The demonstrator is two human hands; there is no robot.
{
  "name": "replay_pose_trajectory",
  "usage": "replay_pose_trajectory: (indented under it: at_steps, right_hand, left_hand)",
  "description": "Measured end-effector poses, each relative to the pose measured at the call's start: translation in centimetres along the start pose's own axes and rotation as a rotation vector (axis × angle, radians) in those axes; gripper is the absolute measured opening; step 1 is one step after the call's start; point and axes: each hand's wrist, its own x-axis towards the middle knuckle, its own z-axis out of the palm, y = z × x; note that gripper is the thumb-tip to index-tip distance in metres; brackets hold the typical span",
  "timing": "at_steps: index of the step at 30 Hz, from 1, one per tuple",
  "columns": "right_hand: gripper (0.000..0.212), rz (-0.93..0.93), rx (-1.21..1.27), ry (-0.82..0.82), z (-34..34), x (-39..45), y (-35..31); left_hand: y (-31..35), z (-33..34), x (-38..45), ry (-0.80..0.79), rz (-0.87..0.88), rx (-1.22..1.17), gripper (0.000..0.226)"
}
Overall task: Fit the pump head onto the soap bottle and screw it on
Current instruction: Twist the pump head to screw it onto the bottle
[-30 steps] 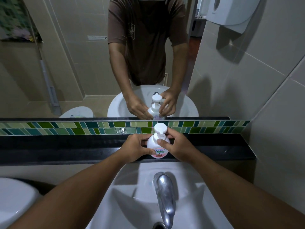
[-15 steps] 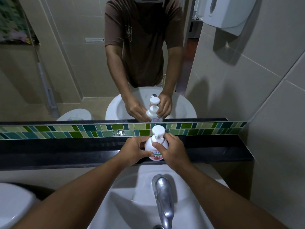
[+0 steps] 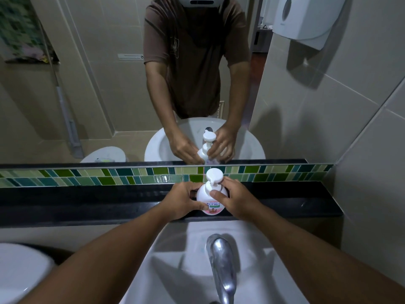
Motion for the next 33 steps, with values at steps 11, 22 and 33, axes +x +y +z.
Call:
replay_pose_trajectory:
  at_steps: [11, 22, 33]
  right_hand:
    - [0.044, -0.024, -0.016, 0.239, 1.5, -1.2, -0.5]
    - [0.071, 0.027, 0.141, 0.205, -0.3, -2.6, -2.5]
    - [0.057, -0.082, -0.107, 0.242, -2.1, -0.2, -5.4]
  left_hand:
    - [-0.6, 0.4, 0.0, 0.031, 0.017, 0.057, 0.056]
    - [0.7, -0.3, 0.0, -0.013, 0.009, 0.179, 0.048]
    - [1.1, 0.1, -0.3, 0.041, 0.0, 0.156, 0.051]
